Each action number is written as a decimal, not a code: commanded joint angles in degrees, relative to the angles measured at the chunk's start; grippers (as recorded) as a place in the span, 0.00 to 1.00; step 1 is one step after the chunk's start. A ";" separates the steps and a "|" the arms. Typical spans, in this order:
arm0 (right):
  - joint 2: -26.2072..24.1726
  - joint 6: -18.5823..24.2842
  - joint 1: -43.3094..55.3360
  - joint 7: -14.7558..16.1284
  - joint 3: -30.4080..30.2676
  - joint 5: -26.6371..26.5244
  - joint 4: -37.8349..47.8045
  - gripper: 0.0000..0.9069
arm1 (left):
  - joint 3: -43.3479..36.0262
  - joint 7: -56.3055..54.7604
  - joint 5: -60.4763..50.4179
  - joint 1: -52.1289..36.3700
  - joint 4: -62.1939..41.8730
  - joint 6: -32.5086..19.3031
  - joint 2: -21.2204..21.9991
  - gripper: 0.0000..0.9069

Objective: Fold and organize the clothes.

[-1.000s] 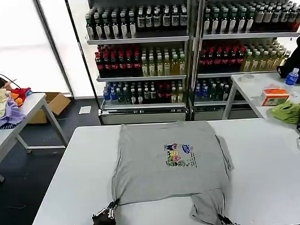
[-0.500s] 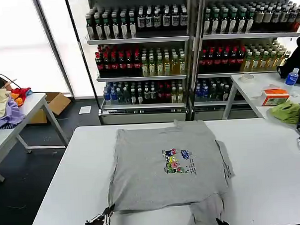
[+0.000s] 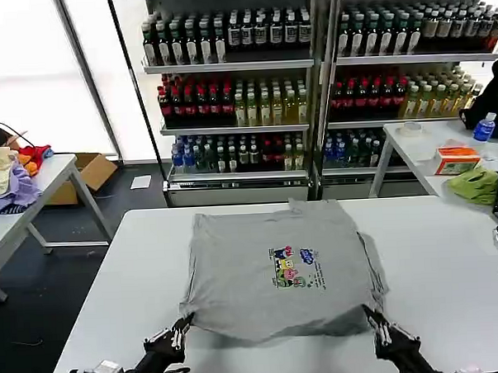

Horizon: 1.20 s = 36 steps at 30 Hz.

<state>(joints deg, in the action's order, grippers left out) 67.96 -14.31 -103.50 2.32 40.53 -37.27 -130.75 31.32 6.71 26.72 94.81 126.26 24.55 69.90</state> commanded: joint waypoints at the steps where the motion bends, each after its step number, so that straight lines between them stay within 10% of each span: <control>1: -0.79 0.03 16.49 -1.80 -0.89 -1.50 7.34 0.00 | -0.68 0.42 6.06 -12.88 -6.69 1.32 -0.91 0.01; 17: -2.90 -2.06 36.80 -1.93 -9.90 2.06 25.96 0.00 | -9.11 4.59 11.75 -31.54 -28.27 -1.19 -5.61 0.11; 18: -2.55 -2.18 37.68 -2.01 -10.24 2.29 27.08 1.00 | -9.56 4.50 11.69 -32.45 -29.44 -1.90 -5.27 1.00; 36: -2.79 -6.15 28.42 0.87 -6.78 6.47 20.40 1.00 | -3.86 2.44 7.81 -26.92 -23.46 -3.72 -6.78 1.00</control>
<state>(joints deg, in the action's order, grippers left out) 65.66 -19.48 -71.69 2.47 32.53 -32.13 -107.27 25.77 9.55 35.40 65.26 99.71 21.50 63.87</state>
